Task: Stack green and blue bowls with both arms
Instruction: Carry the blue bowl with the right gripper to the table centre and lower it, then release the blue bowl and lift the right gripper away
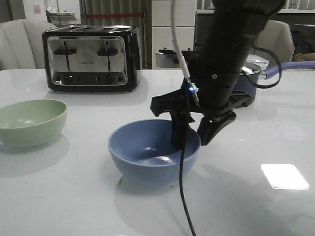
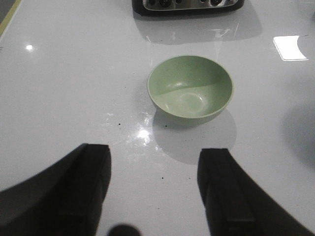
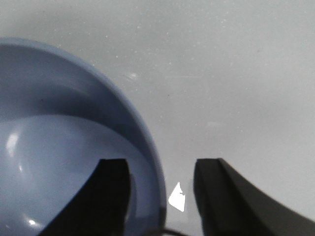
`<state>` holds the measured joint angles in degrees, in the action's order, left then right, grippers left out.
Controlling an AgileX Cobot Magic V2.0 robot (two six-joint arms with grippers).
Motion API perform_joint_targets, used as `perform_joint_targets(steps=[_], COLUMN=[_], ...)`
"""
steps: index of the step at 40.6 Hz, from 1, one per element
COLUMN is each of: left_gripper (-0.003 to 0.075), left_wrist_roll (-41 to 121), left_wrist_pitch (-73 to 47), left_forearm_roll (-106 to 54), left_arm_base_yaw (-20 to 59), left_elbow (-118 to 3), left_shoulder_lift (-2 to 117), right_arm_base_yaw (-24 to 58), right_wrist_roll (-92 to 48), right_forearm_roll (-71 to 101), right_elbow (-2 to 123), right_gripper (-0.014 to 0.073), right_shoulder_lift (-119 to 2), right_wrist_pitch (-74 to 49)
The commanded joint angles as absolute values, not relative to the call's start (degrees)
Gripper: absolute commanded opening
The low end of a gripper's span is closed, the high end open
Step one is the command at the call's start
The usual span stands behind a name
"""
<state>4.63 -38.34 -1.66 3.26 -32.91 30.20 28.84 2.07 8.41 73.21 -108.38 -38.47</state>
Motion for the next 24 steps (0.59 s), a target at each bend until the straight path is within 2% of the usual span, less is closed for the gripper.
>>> perform_joint_targets(steps=[1,13,24], left_gripper=[0.0456,0.0456,0.0456], left_wrist_roll=[4.06,4.06,4.06], left_wrist_pitch=[-33.59,-32.67,-32.3], left_forearm_roll=[-2.23,-2.23,-2.23], left_arm_base_yaw=[3.68,3.68,3.68], left_elbow=[-34.89,-34.89,-34.89], left_shoulder_lift=[30.78,30.78,30.78], right_arm_base_yaw=[28.82,30.89,35.14], right_wrist_roll=[1.38,-2.93,-5.58], right_forearm_roll=[6.98,4.83,4.78], right_elbow=[75.09,68.61,55.14], right_gripper=[0.0516,0.0447,0.0445], right_shoulder_lift=[-103.18,-87.0,-67.88], right_wrist_pitch=[-37.29,-35.29,-32.39])
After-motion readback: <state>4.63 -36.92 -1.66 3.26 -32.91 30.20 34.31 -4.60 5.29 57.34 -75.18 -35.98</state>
